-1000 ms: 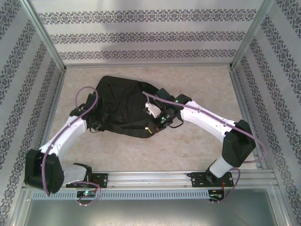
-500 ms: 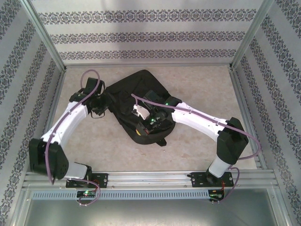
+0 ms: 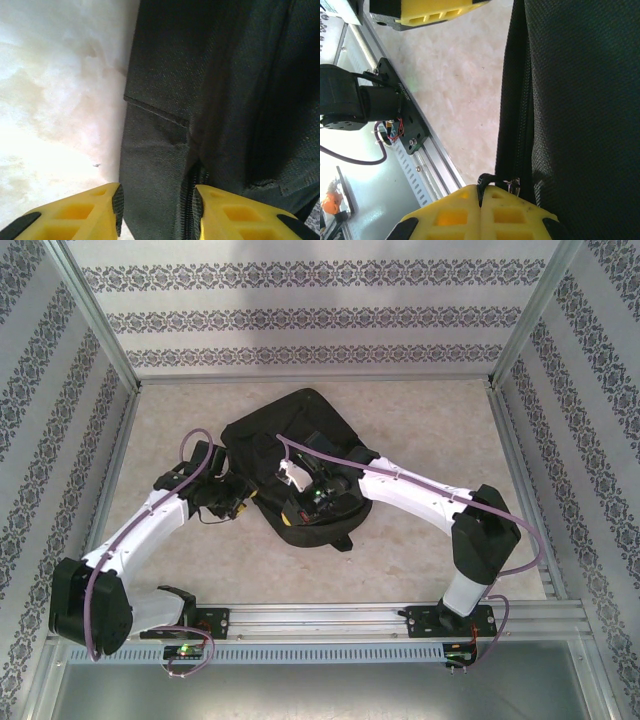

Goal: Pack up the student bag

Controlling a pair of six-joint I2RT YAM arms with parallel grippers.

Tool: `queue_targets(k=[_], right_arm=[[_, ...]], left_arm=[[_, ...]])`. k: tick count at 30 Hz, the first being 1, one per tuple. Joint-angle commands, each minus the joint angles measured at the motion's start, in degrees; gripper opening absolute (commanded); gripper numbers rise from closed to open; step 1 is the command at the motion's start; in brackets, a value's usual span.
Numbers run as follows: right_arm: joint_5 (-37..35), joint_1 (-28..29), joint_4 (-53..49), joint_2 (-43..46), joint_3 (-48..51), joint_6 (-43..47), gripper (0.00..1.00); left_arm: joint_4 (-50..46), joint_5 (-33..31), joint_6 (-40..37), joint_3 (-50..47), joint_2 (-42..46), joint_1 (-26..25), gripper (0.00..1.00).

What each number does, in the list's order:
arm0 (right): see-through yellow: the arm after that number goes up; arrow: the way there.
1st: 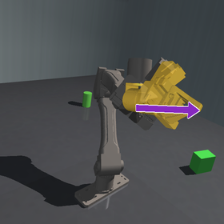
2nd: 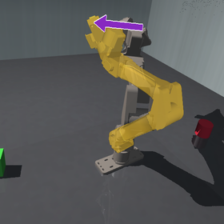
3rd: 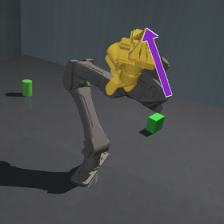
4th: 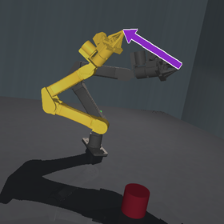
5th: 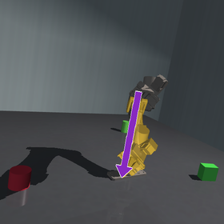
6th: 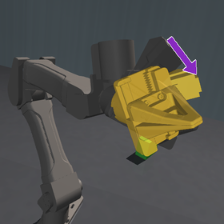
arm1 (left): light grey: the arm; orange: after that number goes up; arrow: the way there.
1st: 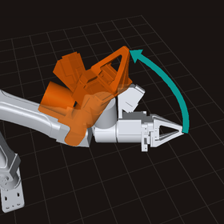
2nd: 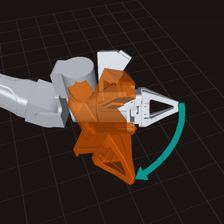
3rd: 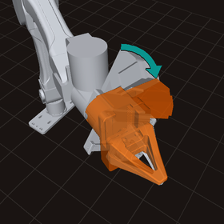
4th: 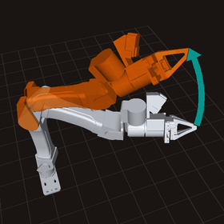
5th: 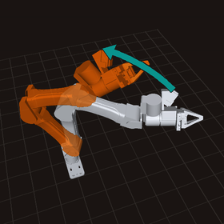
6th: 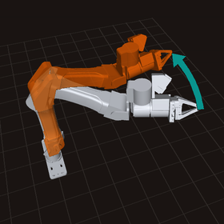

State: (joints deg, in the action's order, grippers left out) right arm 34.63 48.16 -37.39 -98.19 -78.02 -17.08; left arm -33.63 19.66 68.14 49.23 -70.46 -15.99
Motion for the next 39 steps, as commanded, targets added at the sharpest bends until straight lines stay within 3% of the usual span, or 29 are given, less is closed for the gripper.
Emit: queue_targets(k=[1, 12, 19, 30, 39], right_arm=[[1.84, 0.44, 2.52, -0.16, 1.19, -1.48, 0.00], [1.82, 0.27, 3.81, -0.07, 3.17, -2.46, 0.00], [1.00, 0.27, 0.53, 1.58, 5.09, -2.79, 0.00], [-1.32, -1.64, -5.52, 8.72, 11.35, -2.87, 0.00], [-2.38, -6.78, -9.39, 14.41, 13.67, -2.18, 0.00]], left_arm=[[3.66, 0.92, 2.39, -1.32, -0.78, -1.26, 0.40], [7.09, -0.18, 2.93, -2.13, -3.96, -3.17, 0.26], [3.72, -5.57, -0.52, 2.04, -6.08, -3.08, 0.00], [0.13, -8.40, -1.90, 1.93, -4.99, -1.07, 0.00], [-1.93, -9.29, -3.90, 3.04, -4.82, -0.01, 0.00]])
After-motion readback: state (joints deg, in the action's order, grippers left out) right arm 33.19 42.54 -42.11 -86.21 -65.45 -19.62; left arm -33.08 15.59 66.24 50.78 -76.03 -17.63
